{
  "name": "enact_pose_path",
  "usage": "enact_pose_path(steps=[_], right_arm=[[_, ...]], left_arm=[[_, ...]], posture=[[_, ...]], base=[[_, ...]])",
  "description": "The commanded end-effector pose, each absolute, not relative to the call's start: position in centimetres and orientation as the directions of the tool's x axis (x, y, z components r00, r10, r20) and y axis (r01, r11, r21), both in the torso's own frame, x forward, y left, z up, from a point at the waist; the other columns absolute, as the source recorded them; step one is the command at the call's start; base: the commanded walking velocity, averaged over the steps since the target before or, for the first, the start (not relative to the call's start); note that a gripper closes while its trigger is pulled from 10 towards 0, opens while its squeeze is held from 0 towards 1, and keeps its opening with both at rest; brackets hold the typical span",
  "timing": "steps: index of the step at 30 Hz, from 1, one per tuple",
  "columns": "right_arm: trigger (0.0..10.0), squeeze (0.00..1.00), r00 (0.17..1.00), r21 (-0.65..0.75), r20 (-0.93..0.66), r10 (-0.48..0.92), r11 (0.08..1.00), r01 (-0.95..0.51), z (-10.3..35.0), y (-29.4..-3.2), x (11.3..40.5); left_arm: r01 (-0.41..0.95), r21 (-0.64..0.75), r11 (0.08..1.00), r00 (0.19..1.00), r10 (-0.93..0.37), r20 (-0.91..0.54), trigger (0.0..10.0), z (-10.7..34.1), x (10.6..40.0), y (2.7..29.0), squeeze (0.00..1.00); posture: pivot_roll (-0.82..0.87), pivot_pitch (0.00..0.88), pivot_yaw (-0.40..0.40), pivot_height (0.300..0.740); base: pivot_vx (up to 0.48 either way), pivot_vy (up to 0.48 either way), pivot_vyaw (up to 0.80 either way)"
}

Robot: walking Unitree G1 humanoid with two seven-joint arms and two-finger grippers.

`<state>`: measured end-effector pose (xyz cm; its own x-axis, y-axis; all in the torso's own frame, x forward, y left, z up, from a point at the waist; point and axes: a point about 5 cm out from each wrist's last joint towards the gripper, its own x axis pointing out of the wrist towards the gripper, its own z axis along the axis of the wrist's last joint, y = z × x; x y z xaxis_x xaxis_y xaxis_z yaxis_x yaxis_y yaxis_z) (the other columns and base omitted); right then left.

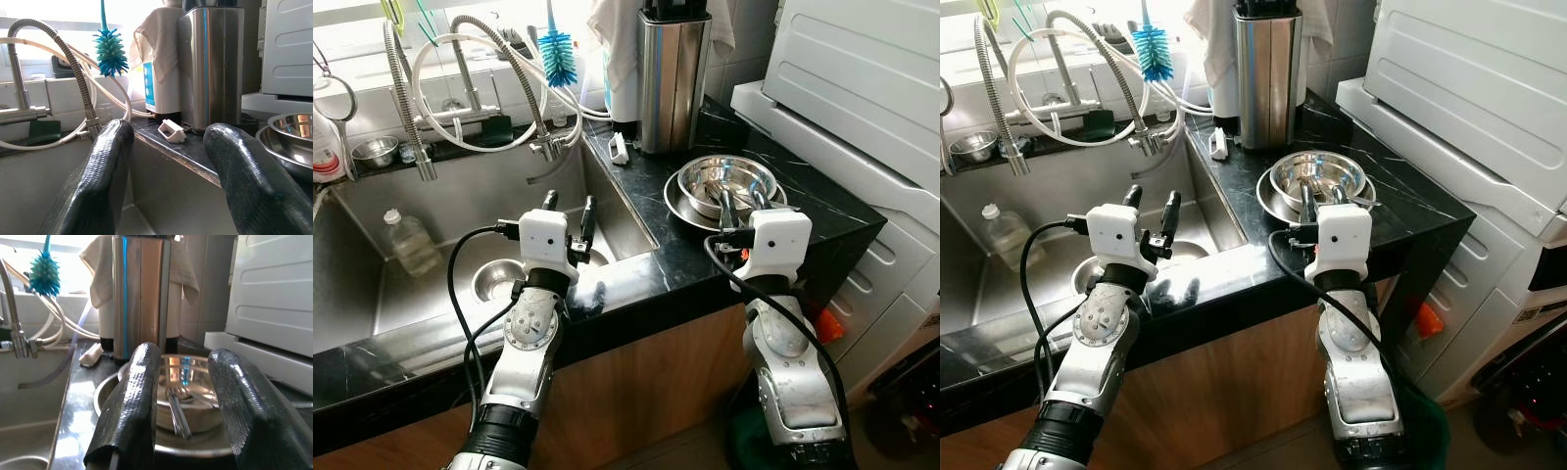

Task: Kitchen organization

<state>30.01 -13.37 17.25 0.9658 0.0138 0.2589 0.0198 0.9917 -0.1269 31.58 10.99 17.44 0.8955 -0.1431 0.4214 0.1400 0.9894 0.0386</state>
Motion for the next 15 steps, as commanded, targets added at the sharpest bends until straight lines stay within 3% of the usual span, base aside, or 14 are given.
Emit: enact_pose_path(steps=[1,15], right_arm=[[10.0,0.00,0.964,-0.135,0.265,0.005,0.990,0.032,17.60,-13.50,29.97],[10.0,0.00,0.979,-0.156,0.202,-0.014,0.987,0.046,16.82,-13.65,30.34]], left_arm=[[0.144,0.039,0.989,0.897,-0.147,0.417,10.0,17.36,31.70,11.02,0.00],[0.144,0.041,0.989,0.898,-0.148,0.415,10.0,17.32,31.66,11.06,0.00]], posture=[[-0.17,0.000,0.043,0.740],[-0.17,0.000,0.044,0.740]], base=[[0.000,0.000,0.00],[0.000,0.000,0.00]])
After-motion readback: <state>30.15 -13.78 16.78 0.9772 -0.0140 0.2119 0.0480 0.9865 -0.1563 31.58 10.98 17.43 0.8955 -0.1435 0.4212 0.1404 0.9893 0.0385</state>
